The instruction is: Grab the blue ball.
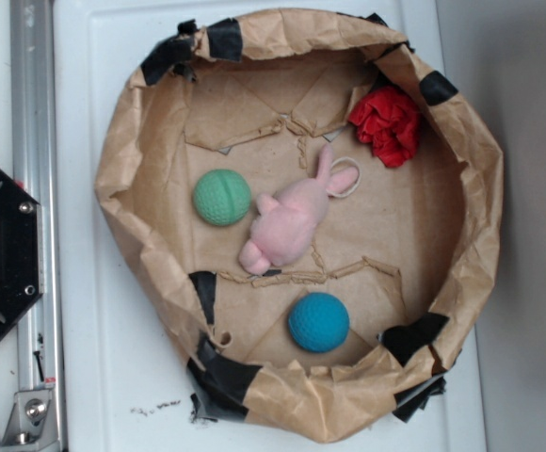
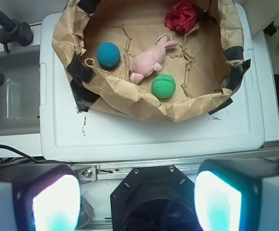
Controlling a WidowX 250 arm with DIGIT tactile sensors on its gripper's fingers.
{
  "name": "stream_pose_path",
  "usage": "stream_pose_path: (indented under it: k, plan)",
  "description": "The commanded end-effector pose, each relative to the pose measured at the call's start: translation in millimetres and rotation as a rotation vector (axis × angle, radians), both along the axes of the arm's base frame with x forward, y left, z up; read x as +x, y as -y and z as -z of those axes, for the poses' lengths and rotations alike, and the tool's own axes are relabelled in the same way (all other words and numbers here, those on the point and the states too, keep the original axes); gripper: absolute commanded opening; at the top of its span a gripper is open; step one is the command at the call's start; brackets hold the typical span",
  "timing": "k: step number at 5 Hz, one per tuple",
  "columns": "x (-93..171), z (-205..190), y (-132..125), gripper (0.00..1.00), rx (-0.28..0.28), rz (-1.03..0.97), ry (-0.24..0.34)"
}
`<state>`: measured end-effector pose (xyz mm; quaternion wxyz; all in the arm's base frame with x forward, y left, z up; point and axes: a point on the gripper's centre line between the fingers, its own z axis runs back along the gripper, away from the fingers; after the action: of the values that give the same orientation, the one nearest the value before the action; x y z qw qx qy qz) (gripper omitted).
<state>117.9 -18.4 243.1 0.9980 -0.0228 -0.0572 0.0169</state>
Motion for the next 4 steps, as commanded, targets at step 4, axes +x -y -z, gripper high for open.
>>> stream_pose_path:
  k: [4]
  plan:
    - [103,67,-46,1.00,0.055,0.353,0.297]
